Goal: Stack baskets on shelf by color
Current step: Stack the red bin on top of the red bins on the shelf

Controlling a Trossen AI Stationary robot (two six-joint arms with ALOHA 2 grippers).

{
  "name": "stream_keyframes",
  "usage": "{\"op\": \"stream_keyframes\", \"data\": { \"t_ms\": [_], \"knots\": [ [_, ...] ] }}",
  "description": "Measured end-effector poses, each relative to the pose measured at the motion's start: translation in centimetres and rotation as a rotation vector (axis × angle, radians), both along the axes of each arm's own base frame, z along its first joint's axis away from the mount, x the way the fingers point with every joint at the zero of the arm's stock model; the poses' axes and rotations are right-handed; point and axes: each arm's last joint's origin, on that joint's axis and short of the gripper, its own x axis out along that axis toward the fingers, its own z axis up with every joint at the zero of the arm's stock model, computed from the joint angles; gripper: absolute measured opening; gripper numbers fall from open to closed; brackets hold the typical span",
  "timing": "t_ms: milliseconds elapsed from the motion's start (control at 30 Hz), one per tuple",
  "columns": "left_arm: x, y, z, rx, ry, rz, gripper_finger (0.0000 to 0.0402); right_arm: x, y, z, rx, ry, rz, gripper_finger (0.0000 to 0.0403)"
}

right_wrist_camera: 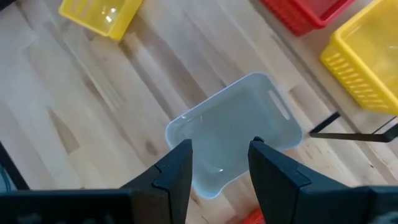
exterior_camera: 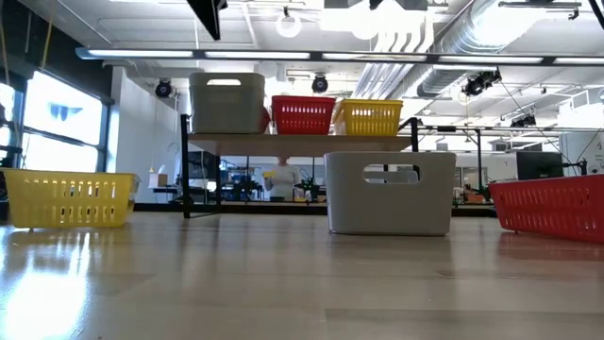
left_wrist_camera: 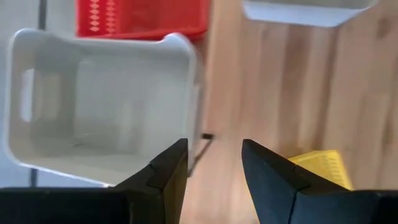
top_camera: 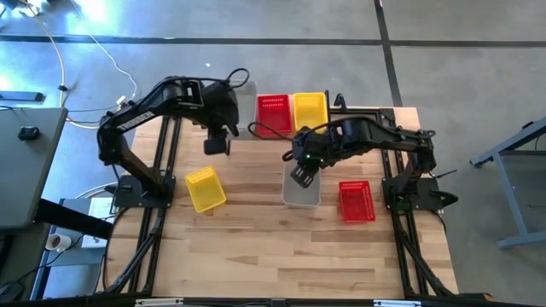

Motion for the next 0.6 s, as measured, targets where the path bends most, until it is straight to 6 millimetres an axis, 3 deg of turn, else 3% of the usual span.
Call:
{"op": "stream_keyframes", "data": {
  "t_ms": [300, 600],
  "knots": [
    [0.9, -3.5, 0.2, -0.115, -0.066, -0.061, 0.0141, -0.1, 1.9, -0.2, -0.031, 0.014, 0.103, 0.0142],
    [1.6, -7.0, 0.2, -0.192, -0.088, -0.097, 0.014, 0.2, 3.9, -4.3, -0.062, 0.203, 0.253, 0.0142]
  ]
}}
